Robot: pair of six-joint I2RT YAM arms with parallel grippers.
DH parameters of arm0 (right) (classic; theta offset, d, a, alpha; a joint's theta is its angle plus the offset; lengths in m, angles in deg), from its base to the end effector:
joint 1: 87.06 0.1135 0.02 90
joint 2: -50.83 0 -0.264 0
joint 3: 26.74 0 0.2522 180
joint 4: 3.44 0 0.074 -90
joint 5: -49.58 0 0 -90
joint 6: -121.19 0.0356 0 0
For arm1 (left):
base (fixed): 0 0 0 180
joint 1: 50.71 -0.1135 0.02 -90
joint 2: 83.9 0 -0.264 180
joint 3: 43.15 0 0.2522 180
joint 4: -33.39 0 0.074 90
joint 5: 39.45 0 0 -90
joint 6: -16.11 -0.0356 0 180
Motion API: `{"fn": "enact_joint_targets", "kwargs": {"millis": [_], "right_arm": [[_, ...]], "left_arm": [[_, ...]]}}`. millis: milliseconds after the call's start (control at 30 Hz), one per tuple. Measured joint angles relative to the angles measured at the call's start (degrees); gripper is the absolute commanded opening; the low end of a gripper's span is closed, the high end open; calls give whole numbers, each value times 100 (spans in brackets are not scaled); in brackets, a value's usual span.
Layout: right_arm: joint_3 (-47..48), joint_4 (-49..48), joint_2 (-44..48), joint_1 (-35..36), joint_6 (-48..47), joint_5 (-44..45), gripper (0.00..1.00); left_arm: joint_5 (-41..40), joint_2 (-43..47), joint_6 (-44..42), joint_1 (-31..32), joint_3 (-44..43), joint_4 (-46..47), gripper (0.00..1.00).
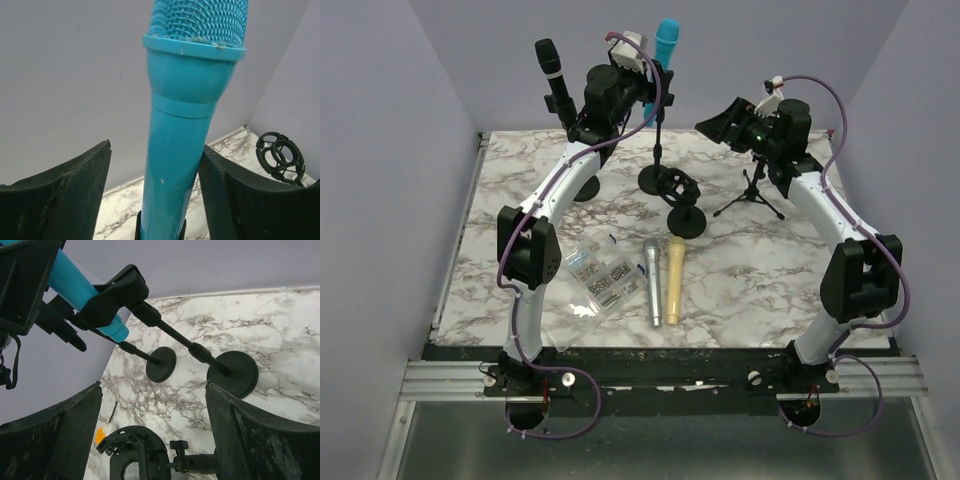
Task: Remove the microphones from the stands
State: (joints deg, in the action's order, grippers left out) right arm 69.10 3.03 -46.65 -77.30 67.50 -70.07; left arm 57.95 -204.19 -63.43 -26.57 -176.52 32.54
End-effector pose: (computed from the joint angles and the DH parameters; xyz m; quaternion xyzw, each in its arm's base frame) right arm 0.4014 0.0869 0.3532 0.0045 0.7492 0.4257 0.5074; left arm 0.4595 -0.2110 0.4217 0.1245 0.6160 -0.2697 0.7296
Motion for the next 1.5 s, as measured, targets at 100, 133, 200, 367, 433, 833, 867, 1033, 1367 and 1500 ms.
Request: {"fn": "enact_joint_targets", "kwargs": {"millis": [100,133,200,367,433,833,867,1033,1367,1500], "right_arm": [[144,-15,-125,0,-57,-11,85],[188,-26,-166,0,-83,-33,86],[267,-61,-275,0,-162,-111,86],[487,-74,-568,0,-588,-369,88],[612,-76,-684,0,-820,-505,89],[1635,-820,-1683,0,-2118,-1838,91],[1633,-951,-1733,0,-2186,-2009,90],[1674,-1626,-1943,46,-2389,-2765,90],[1912,-2356,-2374,516,-2601,-3047,83],[2057,-2771,-2579,669,-2406,-3093,77]], "left_arm": [[264,-118,-17,-7,-70,31,49],[334,-142,-20,-9,-94,35,46],[605,-190,9,-35,-122,66,39],[1475,-232,50,-140,-181,85,18],[1849,-232,4,-208,-212,66,7],[4157,-291,201,-693,-673,-568,0],[4284,-302,214,-719,-717,-590,0],[5045,-387,356,-870,-894,-621,0],[5412,-444,601,-914,-881,-341,0],[5431,-444,754,-918,-804,-125,0]]}}
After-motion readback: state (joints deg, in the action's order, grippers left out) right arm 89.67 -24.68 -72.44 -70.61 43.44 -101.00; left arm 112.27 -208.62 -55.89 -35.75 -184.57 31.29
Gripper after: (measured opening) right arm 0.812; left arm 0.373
